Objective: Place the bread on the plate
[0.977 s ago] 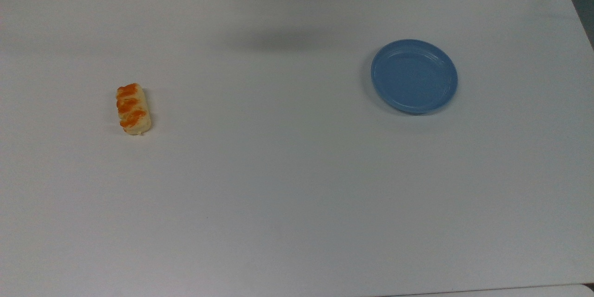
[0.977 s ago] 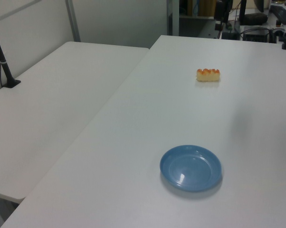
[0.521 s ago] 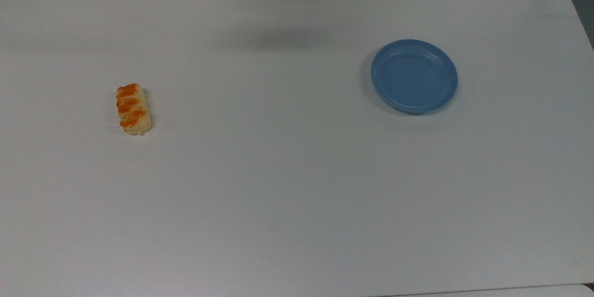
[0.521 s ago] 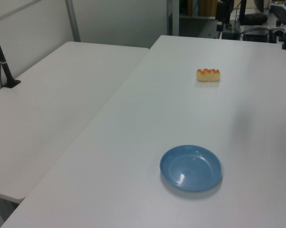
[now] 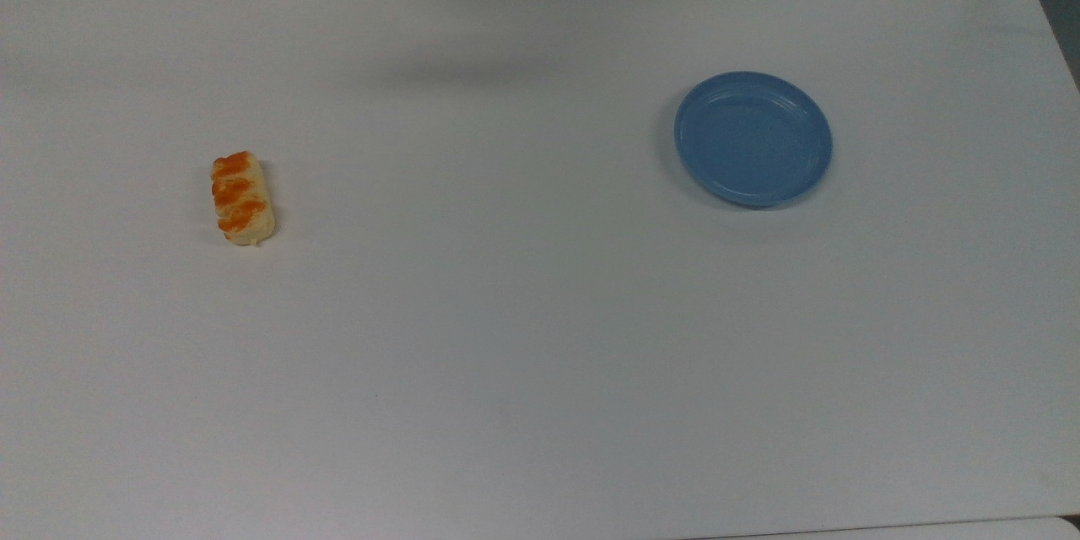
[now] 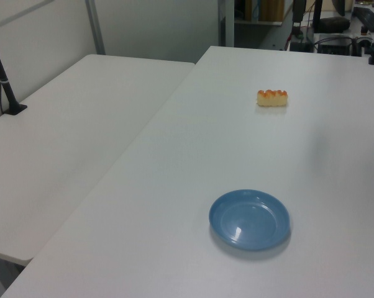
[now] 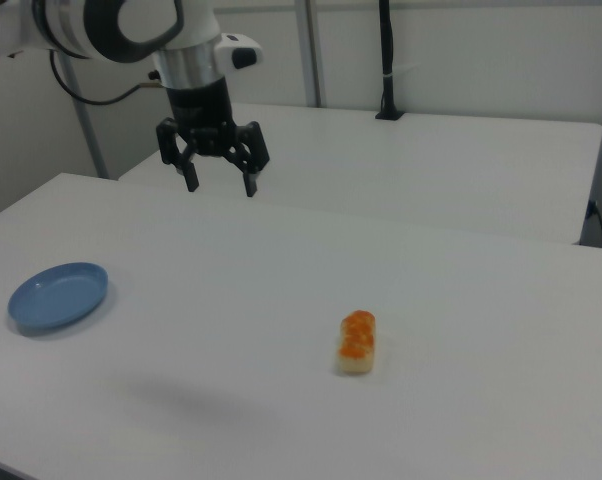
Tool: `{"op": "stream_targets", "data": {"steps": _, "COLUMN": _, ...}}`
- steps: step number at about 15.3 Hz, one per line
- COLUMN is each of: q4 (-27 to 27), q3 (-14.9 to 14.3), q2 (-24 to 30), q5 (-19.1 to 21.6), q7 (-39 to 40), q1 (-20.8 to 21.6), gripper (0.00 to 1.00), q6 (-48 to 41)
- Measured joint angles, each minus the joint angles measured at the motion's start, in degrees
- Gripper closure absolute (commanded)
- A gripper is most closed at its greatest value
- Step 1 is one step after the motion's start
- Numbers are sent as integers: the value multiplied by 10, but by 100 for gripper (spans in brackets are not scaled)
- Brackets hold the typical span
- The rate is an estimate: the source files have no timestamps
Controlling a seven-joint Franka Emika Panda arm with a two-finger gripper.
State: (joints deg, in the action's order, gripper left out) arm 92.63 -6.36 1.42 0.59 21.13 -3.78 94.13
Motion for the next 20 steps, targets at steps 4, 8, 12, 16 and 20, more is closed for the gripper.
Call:
{"op": "stream_targets", "data": {"steps": 4, "q4": 5, "q3": -1, "q2": -24, "q5": 0, "q7": 65, "q1": -29, "gripper": 0, "q6": 26}}
{"op": "stream_targets", "data": {"steps": 8, "q4": 12, "q3": -1, "q2": -71, "q5": 0, "q7": 120, "q1": -56, "gripper": 0, "q6": 84}}
{"op": "stream_targets", "data": {"steps": 12, "q4": 15, "q3": -1, "q2": -130, "q5": 0, "q7": 130, "q1": -65, "gripper": 0, "q6": 125}}
{"op": "stream_targets", "data": {"steps": 16, "q4": 16, "q3": -1, "q2": -184, "q5": 0, "q7": 130, "q1": -71, "gripper": 0, "q6": 143}}
{"op": "stream_targets", "data": {"steps": 20, "q4": 29, "q3": -1, "q2": -218, "q5": 0, "q7": 116, "q1": -83, "gripper": 0, "q6": 212}}
